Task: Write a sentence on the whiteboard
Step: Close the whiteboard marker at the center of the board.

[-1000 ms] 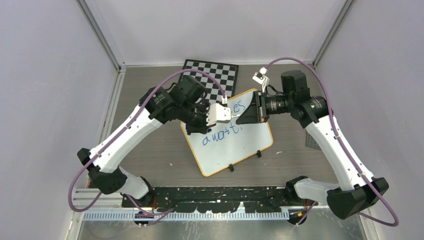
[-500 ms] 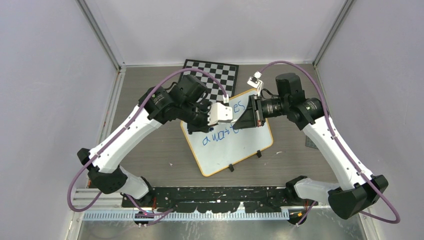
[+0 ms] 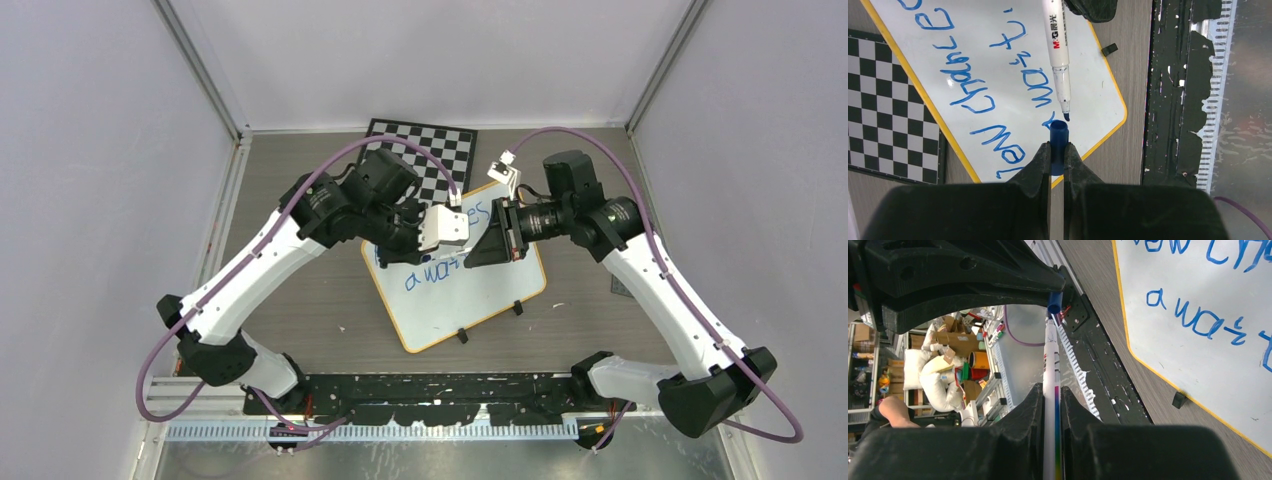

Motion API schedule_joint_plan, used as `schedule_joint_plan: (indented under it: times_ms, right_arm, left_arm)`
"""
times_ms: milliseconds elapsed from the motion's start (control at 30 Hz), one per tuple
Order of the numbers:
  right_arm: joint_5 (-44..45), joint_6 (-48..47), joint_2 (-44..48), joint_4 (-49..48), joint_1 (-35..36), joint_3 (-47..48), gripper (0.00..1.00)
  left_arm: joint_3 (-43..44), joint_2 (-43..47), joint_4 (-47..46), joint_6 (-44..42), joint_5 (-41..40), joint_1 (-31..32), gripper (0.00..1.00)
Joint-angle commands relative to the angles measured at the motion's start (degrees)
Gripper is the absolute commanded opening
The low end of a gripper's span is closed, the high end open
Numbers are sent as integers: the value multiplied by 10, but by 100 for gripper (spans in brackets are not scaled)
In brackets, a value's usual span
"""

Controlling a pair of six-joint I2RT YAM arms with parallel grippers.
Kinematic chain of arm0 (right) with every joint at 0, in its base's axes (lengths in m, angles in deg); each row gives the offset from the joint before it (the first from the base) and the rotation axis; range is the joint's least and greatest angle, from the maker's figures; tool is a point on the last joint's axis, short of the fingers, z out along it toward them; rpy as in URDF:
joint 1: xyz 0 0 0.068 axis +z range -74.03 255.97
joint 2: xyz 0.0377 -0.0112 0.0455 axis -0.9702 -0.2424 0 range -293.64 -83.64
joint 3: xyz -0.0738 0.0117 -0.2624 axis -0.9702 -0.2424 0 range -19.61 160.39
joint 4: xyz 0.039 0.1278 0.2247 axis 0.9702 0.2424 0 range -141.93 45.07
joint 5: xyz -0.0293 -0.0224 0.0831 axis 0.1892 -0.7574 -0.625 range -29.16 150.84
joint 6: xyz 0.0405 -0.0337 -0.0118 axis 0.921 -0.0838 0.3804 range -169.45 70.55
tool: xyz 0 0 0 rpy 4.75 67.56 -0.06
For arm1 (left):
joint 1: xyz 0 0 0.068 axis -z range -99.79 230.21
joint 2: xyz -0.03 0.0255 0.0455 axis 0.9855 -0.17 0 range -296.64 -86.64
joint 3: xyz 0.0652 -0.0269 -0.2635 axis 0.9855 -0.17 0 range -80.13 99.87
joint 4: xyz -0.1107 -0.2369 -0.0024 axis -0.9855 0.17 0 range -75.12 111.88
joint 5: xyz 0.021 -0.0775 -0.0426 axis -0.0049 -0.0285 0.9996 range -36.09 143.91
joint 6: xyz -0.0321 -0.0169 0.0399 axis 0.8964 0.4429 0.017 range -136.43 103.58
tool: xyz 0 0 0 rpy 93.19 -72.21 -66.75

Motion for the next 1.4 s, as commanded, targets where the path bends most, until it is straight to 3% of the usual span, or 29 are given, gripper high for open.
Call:
schedule_joint_plan:
  times_ms: [0, 567, 1033, 1367]
  right_arm:
    - [16, -19, -2, 7, 4, 12, 0]
    - [16, -10, -1, 0, 5, 17, 0]
    - [65, -20, -16, -8, 18, 21, 0]
    - [54, -8, -26, -59, 21, -8, 0]
  left_arm:
    - [26, -3, -9, 5, 5, 9, 0]
    - [33, -15, 0, 2, 1, 27, 0]
    - [60, -49, -31, 78, -22, 27, 0]
    - [84, -68, -50, 109, 12, 29, 0]
